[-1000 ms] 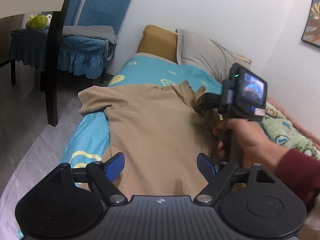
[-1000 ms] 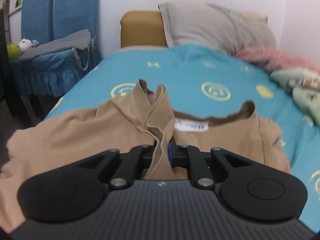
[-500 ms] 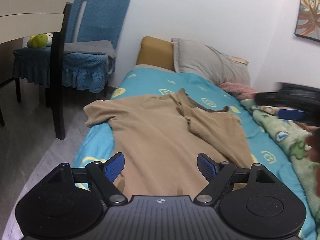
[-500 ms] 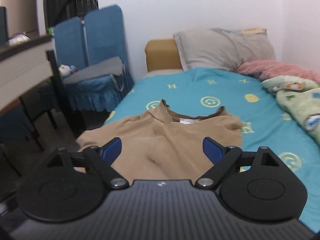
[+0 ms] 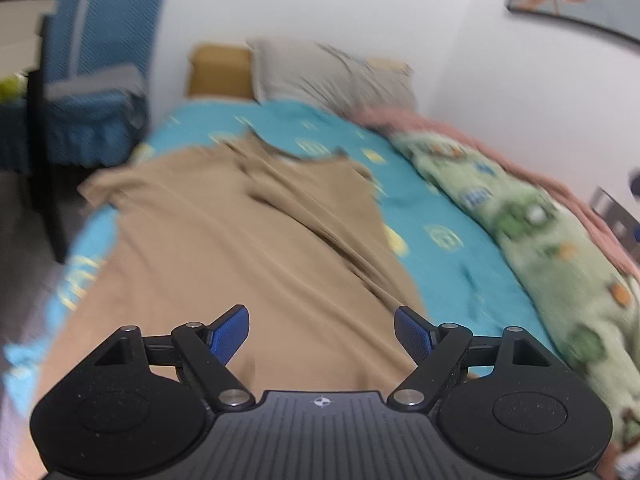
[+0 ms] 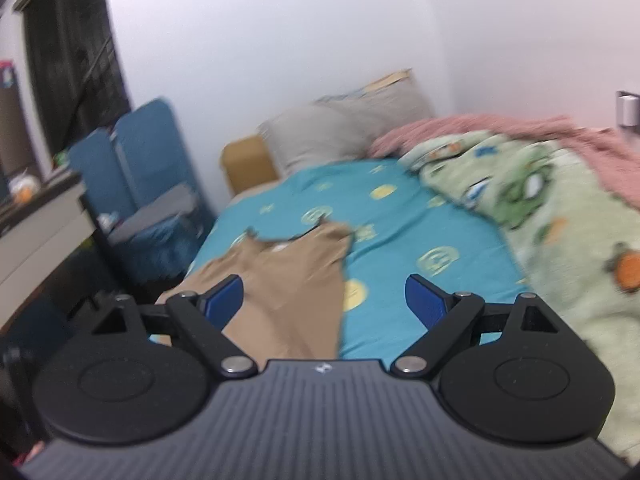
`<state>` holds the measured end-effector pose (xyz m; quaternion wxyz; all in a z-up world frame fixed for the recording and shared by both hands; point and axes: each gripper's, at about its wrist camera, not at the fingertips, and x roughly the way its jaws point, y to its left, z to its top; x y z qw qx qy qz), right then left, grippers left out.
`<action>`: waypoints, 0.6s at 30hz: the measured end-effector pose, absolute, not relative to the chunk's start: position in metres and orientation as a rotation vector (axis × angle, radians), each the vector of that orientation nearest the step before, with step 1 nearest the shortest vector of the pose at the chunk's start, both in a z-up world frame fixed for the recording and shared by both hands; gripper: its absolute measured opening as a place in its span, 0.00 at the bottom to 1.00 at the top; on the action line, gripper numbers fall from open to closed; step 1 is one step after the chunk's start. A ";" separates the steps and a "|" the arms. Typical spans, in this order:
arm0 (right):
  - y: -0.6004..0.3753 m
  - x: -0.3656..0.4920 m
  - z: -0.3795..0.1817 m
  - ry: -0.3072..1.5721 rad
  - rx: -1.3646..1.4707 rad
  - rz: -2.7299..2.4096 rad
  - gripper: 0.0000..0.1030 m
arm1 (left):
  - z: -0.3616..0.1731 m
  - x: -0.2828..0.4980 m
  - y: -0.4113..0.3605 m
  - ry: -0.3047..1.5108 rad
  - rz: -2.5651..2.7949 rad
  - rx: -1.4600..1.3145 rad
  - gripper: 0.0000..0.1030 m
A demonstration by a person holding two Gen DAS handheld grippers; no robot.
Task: Fold clothes
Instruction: 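Grasp the opposite side edge of the tan T-shirt with the left gripper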
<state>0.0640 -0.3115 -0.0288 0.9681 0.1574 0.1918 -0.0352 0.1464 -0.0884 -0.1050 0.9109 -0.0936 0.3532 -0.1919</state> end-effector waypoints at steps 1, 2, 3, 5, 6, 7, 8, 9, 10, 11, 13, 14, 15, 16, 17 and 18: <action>-0.320 0.064 -0.031 0.379 0.333 -0.087 0.87 | -0.107 0.144 -0.100 0.753 -0.427 -0.202 0.79; -0.329 0.064 -0.033 0.371 0.348 -0.103 0.87 | -0.110 0.141 -0.111 0.778 -0.458 -0.211 0.79; -0.338 0.063 -0.035 0.362 0.363 -0.118 0.87 | -0.112 0.138 -0.123 0.803 -0.489 -0.220 0.77; -0.355 0.063 -0.039 0.345 0.392 -0.150 0.87 | -0.117 0.133 -0.146 0.852 -0.552 -0.237 0.74; -0.363 0.063 -0.043 0.346 0.410 -0.164 0.87 | -0.120 0.130 -0.159 0.879 -0.583 -0.246 0.73; -0.370 0.063 -0.046 0.346 0.426 -0.173 0.87 | -0.123 0.127 -0.173 0.906 -0.612 -0.246 0.73; -0.376 0.062 -0.049 0.347 0.439 -0.180 0.87 | -0.126 0.123 -0.186 0.927 -0.633 -0.227 0.72; -0.382 0.061 -0.051 0.348 0.452 -0.186 0.87 | -0.130 0.118 -0.199 0.949 -0.654 -0.207 0.72; -0.388 0.061 -0.054 0.349 0.464 -0.192 0.87 | -0.133 0.114 -0.213 0.970 -0.675 -0.188 0.72; -0.392 0.061 -0.057 0.348 0.477 -0.196 0.87 | -0.136 0.109 -0.226 0.991 -0.696 -0.168 0.72; -0.399 0.059 -0.060 0.345 0.497 -0.200 0.87 | -0.144 0.104 -0.248 1.036 -0.714 -0.116 0.68; -0.403 0.059 -0.062 0.346 0.507 -0.204 0.87 | -0.148 0.102 -0.256 1.054 -0.717 -0.088 0.67; -0.406 0.059 -0.064 0.347 0.518 -0.208 0.87 | -0.151 0.100 -0.260 1.064 -0.718 -0.061 0.62; -0.409 0.060 -0.066 0.349 0.530 -0.212 0.87 | -0.155 0.097 -0.264 1.073 -0.719 -0.035 0.53; -0.411 0.058 -0.068 0.350 0.542 -0.214 0.87 | -0.159 0.095 -0.268 1.083 -0.720 -0.008 0.46; -0.413 0.058 -0.069 0.352 0.550 -0.212 0.87 | -0.162 0.093 -0.270 1.090 -0.720 0.018 0.27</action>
